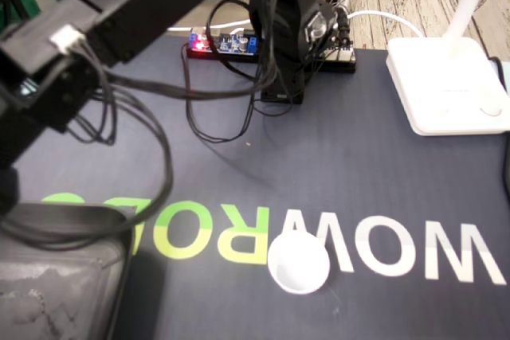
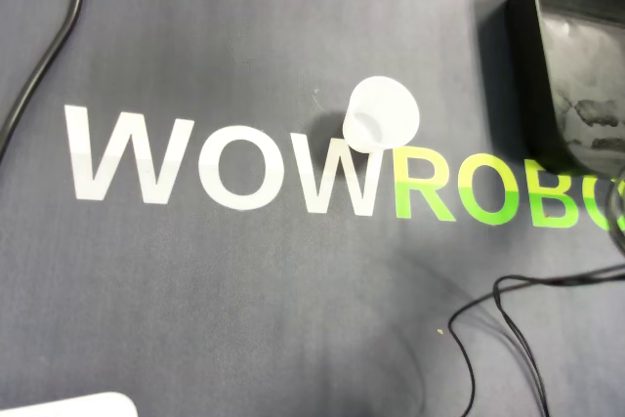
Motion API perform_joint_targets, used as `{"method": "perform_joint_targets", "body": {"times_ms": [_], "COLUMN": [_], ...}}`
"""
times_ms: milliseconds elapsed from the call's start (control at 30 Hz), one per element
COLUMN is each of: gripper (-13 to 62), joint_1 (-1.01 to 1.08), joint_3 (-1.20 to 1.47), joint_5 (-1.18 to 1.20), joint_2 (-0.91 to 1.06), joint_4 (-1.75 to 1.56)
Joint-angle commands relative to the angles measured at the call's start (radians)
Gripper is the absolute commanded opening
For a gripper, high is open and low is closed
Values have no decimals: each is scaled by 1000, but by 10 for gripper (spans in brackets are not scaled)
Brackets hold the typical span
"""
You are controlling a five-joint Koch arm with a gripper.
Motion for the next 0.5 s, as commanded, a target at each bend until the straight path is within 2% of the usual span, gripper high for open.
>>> {"method": "perform_joint_targets", "body": {"times_ms": [0,267,467], "gripper": [27,28,28], "joint_1": [3,-15,-31], "joint_3": [-67,-51,-52], "joint_5": [173,446,462], "joint_2": [-34,-158,-192], "joint_4": [-144,-259,-321]}}
